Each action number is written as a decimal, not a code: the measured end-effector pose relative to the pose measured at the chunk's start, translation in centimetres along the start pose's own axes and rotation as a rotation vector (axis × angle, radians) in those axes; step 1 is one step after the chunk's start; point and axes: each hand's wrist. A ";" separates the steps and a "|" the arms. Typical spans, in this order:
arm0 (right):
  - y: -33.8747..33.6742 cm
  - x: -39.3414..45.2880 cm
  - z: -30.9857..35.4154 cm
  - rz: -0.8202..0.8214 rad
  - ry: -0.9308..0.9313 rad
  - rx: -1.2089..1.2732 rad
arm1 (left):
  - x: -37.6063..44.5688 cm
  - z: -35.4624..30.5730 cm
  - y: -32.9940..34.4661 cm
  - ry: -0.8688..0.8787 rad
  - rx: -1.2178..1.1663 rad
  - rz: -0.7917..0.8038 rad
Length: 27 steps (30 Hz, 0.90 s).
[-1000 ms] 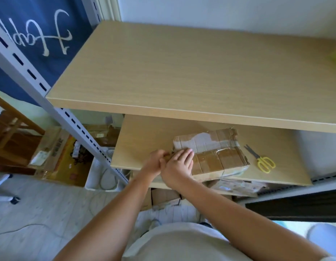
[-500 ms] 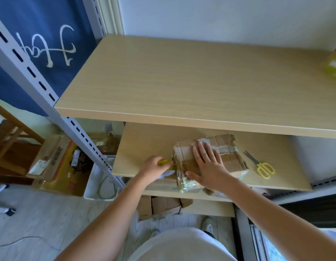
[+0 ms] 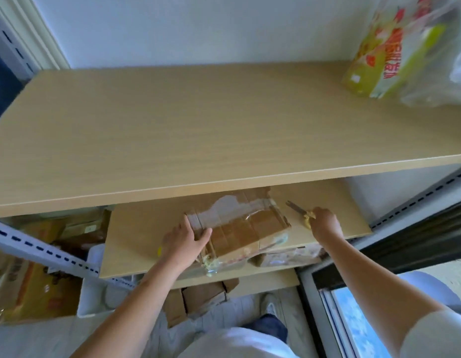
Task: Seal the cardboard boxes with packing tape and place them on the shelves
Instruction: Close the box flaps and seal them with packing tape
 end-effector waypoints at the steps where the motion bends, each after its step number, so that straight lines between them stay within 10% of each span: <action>1: 0.3 0.5 -0.2 0.025 0.024 -0.019 | 0.3 -0.3 0.2 -0.010 0.005 -0.003; 14: -2.1 2.1 -2.3 0.057 -0.031 -0.254 | 3.5 -7.5 0.5 -0.111 -0.345 0.158; 21: -6.2 -5.0 -0.7 -0.241 -0.041 0.271 | 3.3 -3.8 -1.0 -0.134 -0.760 0.205; 27: -1.2 -11.1 14.4 0.190 -0.365 0.535 | 2.1 -3.2 -0.5 0.003 -0.780 0.302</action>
Point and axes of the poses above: each hand's wrist, its own x-axis towards the middle knuckle, its own y-axis out of the palm, z = x × y, and after that the axes turned 2 degrees about -z, right-handed
